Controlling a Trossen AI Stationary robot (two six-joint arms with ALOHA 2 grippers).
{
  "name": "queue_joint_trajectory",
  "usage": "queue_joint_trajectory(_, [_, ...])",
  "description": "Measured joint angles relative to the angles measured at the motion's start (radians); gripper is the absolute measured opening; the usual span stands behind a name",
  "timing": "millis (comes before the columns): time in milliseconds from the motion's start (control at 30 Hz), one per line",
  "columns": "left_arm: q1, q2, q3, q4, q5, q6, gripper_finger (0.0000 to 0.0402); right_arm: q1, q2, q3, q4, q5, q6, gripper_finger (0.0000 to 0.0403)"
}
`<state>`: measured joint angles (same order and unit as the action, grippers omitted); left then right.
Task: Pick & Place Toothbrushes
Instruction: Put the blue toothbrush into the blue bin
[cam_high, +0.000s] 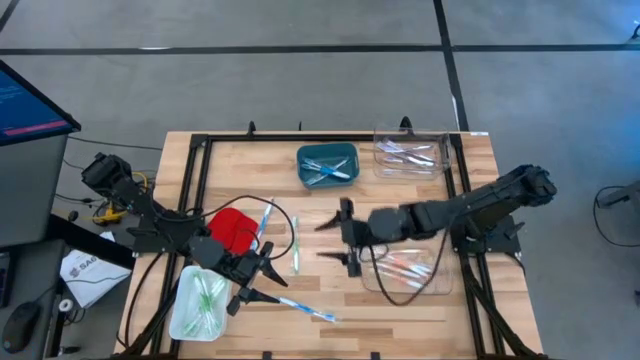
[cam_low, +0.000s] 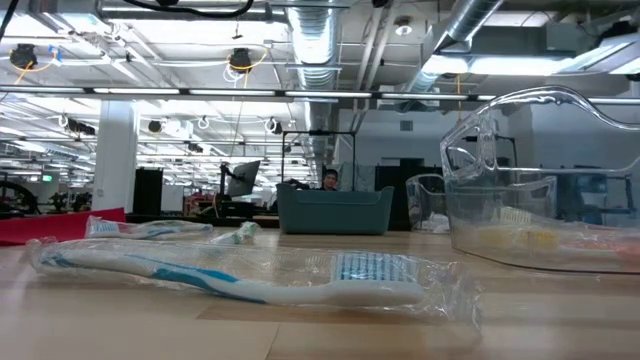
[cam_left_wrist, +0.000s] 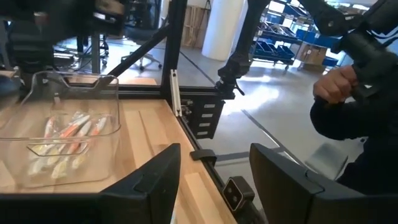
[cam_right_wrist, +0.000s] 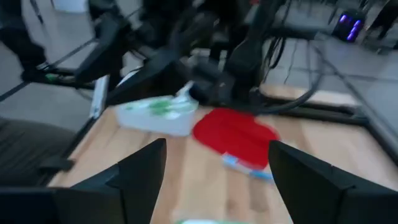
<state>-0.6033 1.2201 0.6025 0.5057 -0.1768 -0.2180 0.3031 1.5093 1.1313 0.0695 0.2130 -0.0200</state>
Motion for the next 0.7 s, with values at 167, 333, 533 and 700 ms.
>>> queue_joint_trajectory(167, [0.000, -0.001, 0.002, -0.088, -0.093, -0.003, 0.0186, -0.084, 0.000, 0.000, 0.083, -0.039, -0.077, 0.0275])
queue_joint_trajectory(333, [0.009, -0.002, 0.002, -0.220, -0.243, -0.026, 0.0186, -0.157, 0.000, 0.000, 0.265, -0.274, -0.173, 0.0275])
queue_joint_trajectory(533, [0.022, -0.002, 0.001, -0.258, -0.253, -0.050, 0.0186, -0.193, 0.030, 0.000, 0.413, -0.539, -0.211, 0.0275])
queue_joint_trajectory(700, [0.016, -0.002, 0.001, -0.262, -0.237, 0.023, 0.0186, -0.201, 0.032, 0.000, 0.413, -0.538, -0.168, 0.0275])
